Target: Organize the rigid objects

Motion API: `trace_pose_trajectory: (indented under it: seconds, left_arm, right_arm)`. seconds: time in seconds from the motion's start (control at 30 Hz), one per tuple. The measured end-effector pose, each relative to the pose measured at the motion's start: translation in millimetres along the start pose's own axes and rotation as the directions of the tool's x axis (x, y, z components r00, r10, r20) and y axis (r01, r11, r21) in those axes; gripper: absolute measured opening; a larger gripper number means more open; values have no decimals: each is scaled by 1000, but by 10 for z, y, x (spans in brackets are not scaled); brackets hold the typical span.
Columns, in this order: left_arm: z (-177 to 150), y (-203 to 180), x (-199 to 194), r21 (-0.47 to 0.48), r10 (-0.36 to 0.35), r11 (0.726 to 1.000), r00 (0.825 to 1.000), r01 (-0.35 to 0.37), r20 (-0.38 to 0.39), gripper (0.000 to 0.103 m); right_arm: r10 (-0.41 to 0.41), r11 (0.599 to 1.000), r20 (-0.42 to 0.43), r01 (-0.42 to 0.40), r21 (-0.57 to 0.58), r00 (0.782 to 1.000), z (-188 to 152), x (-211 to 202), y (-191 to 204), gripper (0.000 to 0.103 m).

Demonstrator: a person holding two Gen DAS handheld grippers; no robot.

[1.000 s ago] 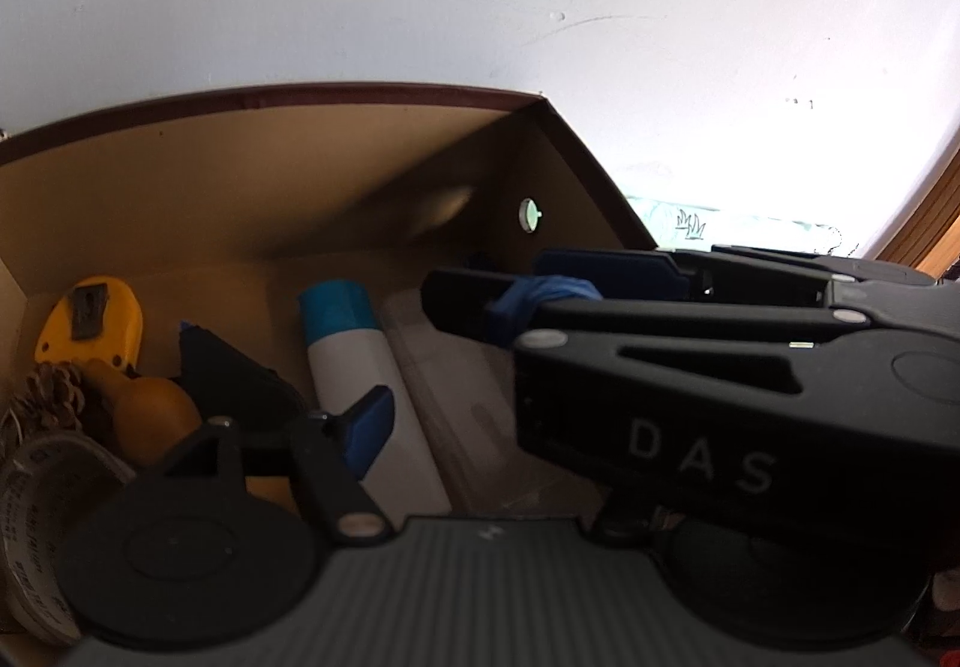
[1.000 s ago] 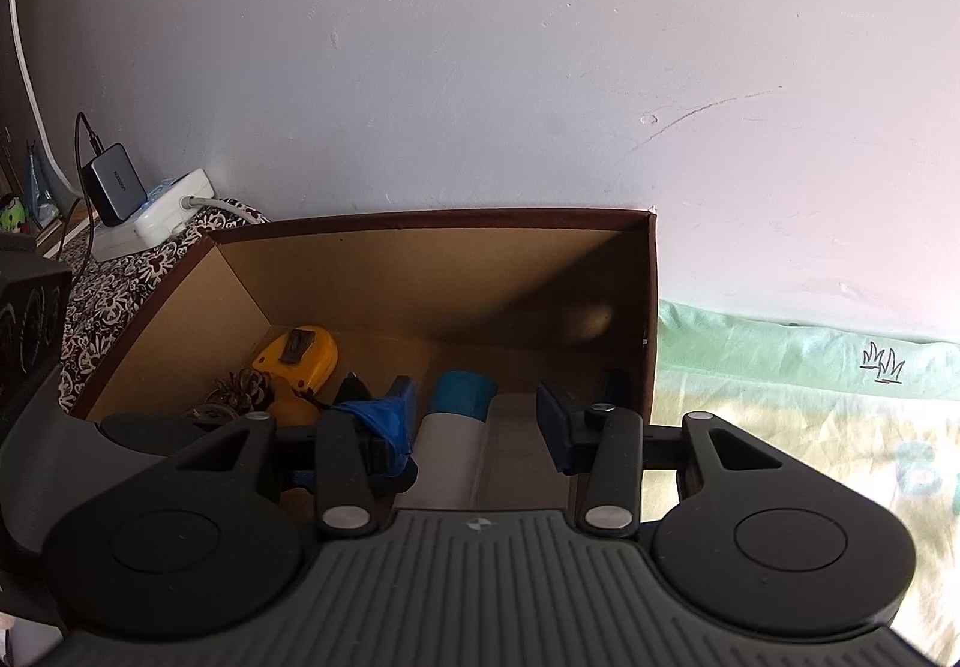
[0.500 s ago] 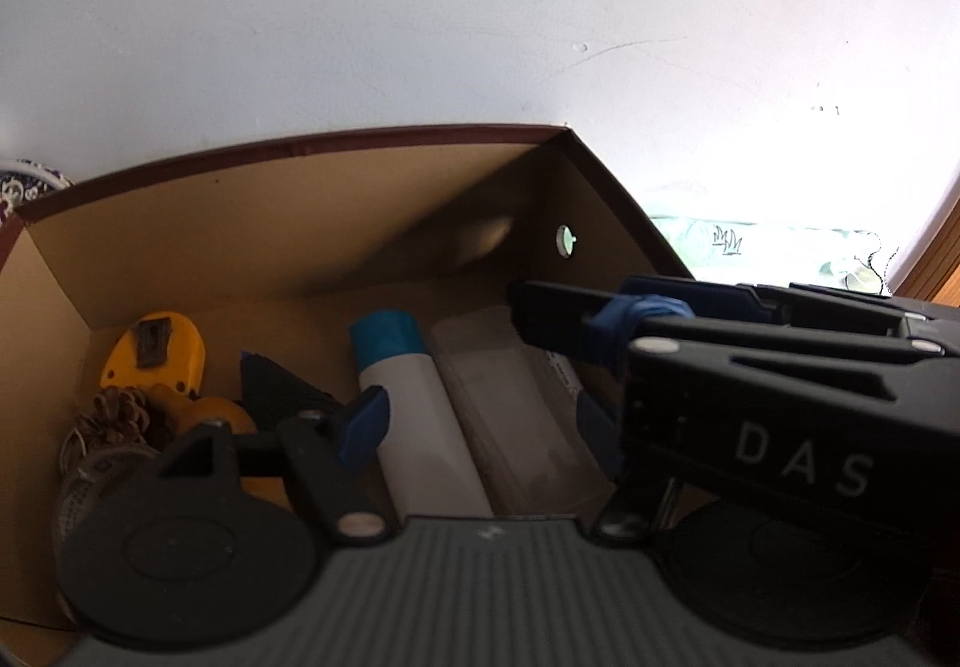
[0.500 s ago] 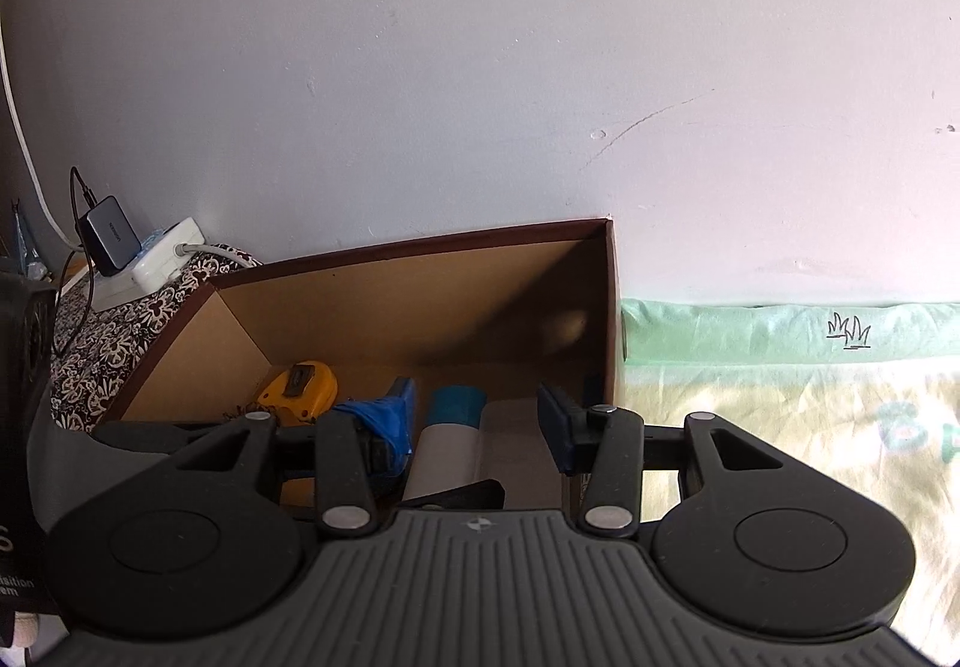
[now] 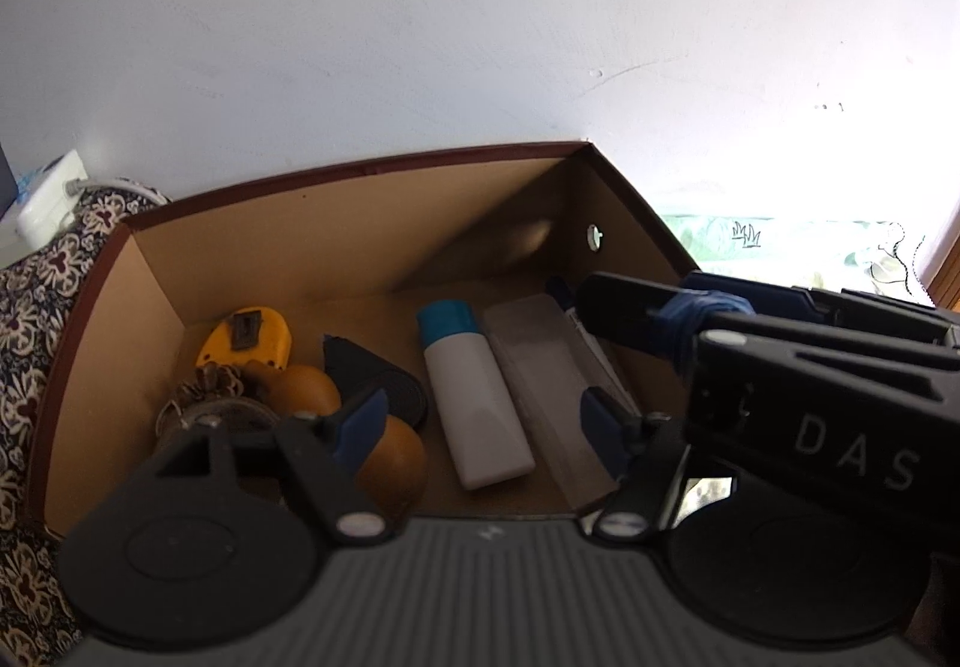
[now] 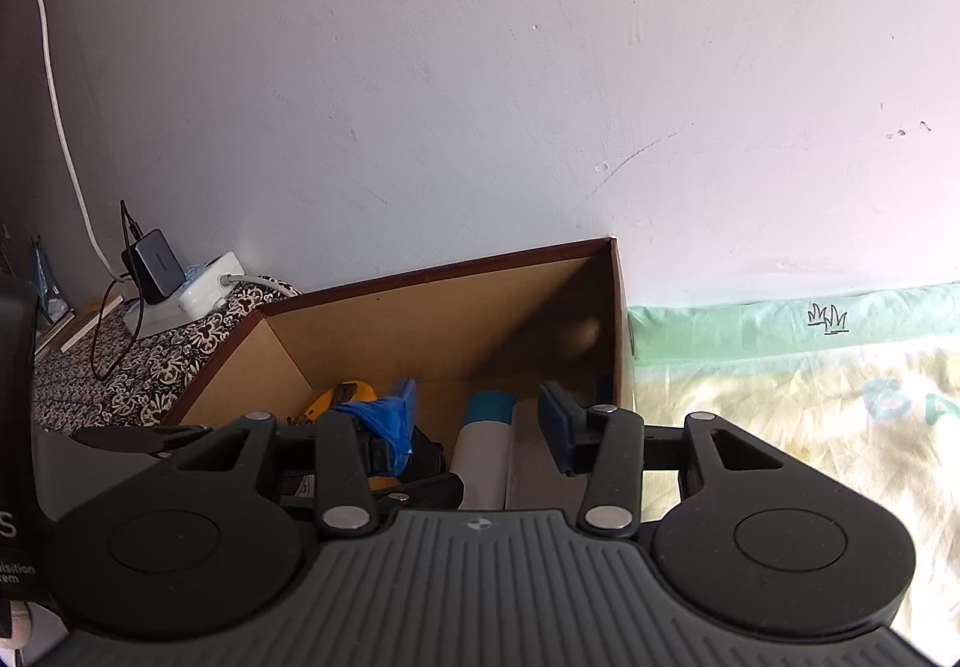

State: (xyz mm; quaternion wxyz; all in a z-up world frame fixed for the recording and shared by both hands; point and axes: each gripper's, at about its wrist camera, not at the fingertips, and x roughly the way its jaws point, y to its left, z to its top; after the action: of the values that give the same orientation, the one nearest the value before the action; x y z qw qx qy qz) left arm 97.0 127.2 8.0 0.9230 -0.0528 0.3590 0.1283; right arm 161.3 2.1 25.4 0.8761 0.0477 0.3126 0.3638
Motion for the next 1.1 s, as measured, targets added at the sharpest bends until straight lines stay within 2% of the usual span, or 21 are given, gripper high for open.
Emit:
trace_pose_trajectory:
  seconds: [0.37,0.57,1.1]
  left_arm:
    - [-218,-151,-461,69,121,989,988,-129,100,71]
    - [-317,-237,-604,72,135,987,986,-143,101,73]
    - [-671,-438,-420,61,116,992,993,-114,-29,74]
  right_arm:
    - [16,999,51,-18,39,999,-189,-329,98,30]
    - [5,999,76,-8,43,997,-294,-501,99,30]
    - [-44,998,29,43,42,999,-597,-640,-78,31]
